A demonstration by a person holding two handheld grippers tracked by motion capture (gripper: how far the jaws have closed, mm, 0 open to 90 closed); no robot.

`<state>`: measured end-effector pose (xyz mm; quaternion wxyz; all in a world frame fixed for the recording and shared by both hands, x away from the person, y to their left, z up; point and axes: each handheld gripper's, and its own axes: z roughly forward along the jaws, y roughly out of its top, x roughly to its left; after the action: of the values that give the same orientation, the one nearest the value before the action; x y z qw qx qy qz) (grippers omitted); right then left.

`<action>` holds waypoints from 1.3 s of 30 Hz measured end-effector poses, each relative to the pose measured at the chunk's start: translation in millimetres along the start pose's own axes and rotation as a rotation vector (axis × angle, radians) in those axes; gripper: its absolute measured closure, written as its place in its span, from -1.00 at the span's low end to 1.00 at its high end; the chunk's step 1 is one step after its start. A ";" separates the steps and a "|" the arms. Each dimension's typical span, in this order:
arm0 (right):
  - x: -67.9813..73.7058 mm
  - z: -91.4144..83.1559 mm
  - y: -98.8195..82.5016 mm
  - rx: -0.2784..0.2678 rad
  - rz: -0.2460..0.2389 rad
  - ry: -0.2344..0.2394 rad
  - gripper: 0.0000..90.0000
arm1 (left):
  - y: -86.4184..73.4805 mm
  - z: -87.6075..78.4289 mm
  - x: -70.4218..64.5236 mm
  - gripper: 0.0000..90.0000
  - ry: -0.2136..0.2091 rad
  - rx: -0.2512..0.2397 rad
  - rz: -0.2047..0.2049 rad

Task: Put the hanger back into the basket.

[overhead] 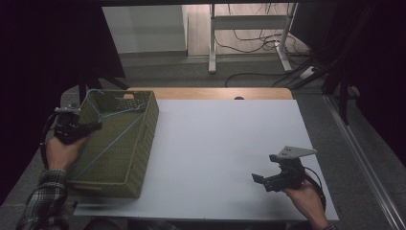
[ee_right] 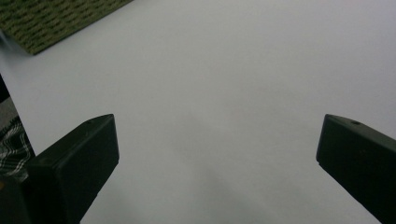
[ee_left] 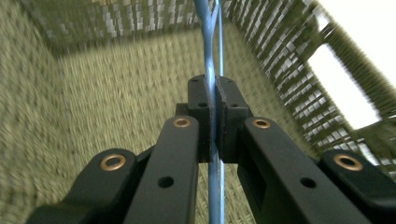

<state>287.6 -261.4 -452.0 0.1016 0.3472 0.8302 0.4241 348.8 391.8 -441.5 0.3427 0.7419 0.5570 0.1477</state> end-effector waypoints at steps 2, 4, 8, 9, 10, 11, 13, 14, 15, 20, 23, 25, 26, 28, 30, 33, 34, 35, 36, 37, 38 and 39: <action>-0.7 -1.1 -0.9 -0.015 -0.003 -0.011 -1.00 | -3.5 7.2 1.6 0.93 0.002 0.031 -0.008; -0.1 -1.0 -2.0 -0.016 -0.012 -0.014 -1.00 | -5.5 11.4 1.9 0.92 0.019 0.054 -0.004; 2.4 2.4 -2.9 -0.002 -0.026 -0.014 -1.00 | -3.9 3.9 -1.1 0.69 0.076 0.003 -0.009; 3.3 3.0 -2.7 0.004 -0.028 -0.013 -1.00 | -2.9 -0.4 -1.9 0.58 0.077 -0.016 -0.018; 4.6 3.0 -2.5 0.007 -0.032 -0.012 -1.00 | -1.9 -4.7 -4.0 0.49 0.079 -0.034 -0.014; 5.8 2.7 -2.2 0.008 -0.036 -0.011 -1.00 | -0.8 -9.1 -7.4 0.37 0.077 -0.052 -0.010; 7.9 1.3 -1.5 0.004 -0.048 -0.014 -1.00 | 0.9 -17.6 -17.1 0.15 0.055 -0.077 0.009; 8.5 0.5 -1.1 0.000 -0.052 -0.016 -1.00 | 1.4 -21.3 -23.1 0.05 0.042 -0.085 0.021; 9.2 -0.5 -0.7 -0.001 -0.050 -0.018 -1.00 | 1.2 -24.8 -29.4 -0.07 0.017 -0.096 0.040; 11.6 -5.4 -0.4 -0.010 -0.045 -0.026 -1.00 | -6.0 -38.8 -63.8 -0.50 -0.096 -0.131 0.111; 13.1 -8.3 -1.2 -0.012 -0.044 -0.032 -1.00 | -13.5 -45.1 -81.5 -0.66 -0.173 -0.157 0.120; 13.8 -9.8 -1.9 -0.016 -0.043 -0.036 -1.00 | -19.2 -48.2 -93.3 -0.72 -0.213 -0.173 0.128; 14.0 -10.6 -2.2 -0.016 -0.044 -0.037 -1.00 | -22.5 -49.3 -99.1 -0.75 -0.231 -0.182 0.137; 14.4 -11.9 -3.2 -0.015 -0.045 -0.040 -1.00 | -29.5 -49.6 -111.2 -0.78 -0.257 -0.190 0.156; 14.9 -13.1 -4.8 -0.016 -0.043 -0.043 -1.00 | -36.5 -47.9 -122.8 -0.83 -0.276 -0.193 0.171; 14.7 -14.2 -7.8 -0.013 -0.044 -0.047 -1.00 | -46.6 -45.1 -140.5 -0.90 -0.270 -0.192 0.208; 14.7 -14.7 -8.8 -0.010 -0.041 -0.049 -1.00 | -50.0 -43.7 -146.0 -0.91 -0.269 -0.194 0.218; 14.3 -15.1 -9.9 -0.010 -0.043 -0.051 -1.00 | -53.5 -42.1 -151.3 -0.93 -0.262 -0.193 0.227; 14.1 -15.3 -11.0 -0.007 -0.038 -0.051 -1.00 | -57.5 -40.0 -156.0 -0.94 -0.258 -0.190 0.237; 13.5 -15.4 -12.2 -0.005 -0.039 -0.051 -1.00 | -62.0 -37.5 -160.2 -0.94 -0.253 -0.187 0.243; 13.5 -15.5 -13.5 0.000 -0.035 -0.054 -1.00 | -66.9 -34.4 -163.4 -0.96 -0.247 -0.184 0.244; 12.9 -15.4 -14.8 0.004 -0.039 -0.057 -1.00 | -71.8 -30.9 -165.8 -0.96 -0.249 -0.176 0.243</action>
<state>263.7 -268.5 -452.3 0.1327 0.3429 0.8345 0.4104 222.5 259.0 -440.6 0.4521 0.7835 0.4015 0.1432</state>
